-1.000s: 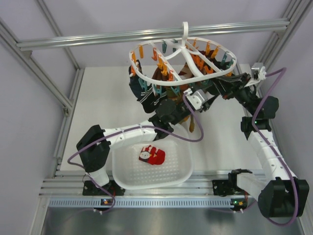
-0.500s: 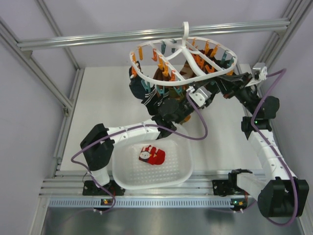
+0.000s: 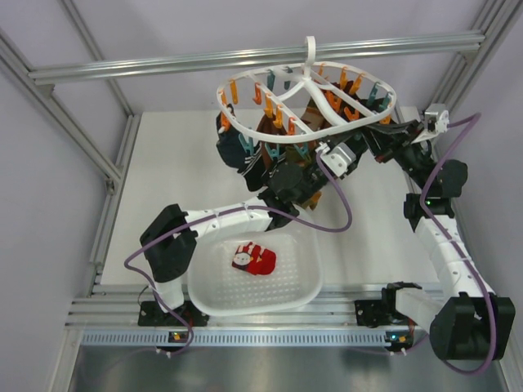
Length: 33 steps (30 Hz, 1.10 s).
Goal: Clip the socks to the hanger
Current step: Open the clamp at the hanger.
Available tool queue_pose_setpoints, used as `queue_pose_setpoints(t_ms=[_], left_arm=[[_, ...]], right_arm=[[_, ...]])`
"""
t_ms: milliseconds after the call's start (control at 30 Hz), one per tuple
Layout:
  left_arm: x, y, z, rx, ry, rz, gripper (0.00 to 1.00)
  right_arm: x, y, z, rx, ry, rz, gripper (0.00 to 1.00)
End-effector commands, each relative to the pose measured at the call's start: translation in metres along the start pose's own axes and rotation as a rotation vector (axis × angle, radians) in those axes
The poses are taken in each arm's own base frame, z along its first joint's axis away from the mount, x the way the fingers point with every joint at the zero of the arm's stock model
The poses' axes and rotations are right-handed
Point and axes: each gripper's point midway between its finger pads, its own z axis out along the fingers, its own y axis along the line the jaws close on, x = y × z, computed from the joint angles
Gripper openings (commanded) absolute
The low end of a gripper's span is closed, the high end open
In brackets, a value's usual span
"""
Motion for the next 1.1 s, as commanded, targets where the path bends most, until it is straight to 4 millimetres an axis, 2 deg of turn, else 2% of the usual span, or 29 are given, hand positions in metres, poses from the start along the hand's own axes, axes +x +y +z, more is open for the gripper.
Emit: queue_pose_setpoints(t_ms=[0,500,767,1067], left_arm=[[0.003,0.044,0.007,-0.125,0.009,-0.030,0.49],[0.013,0.053,-0.001,-0.149,0.061,-0.021,0.56],[0.018,0.056,-0.013,-0.146,0.093,-0.018,0.57],[0.010,0.061,-0.006,-0.146,0.053,-0.029,0.56]], right_arm=[[-0.009,0.039,0.001,-0.163,0.012,-0.002,0.00],[-0.016,0.032,0.003,-0.132,-0.002,0.002,0.00],[-0.016,0.027,0.005,-0.114,-0.003,0.006,0.00],[-0.013,0.028,0.005,-0.127,0.007,0.025,0.00]])
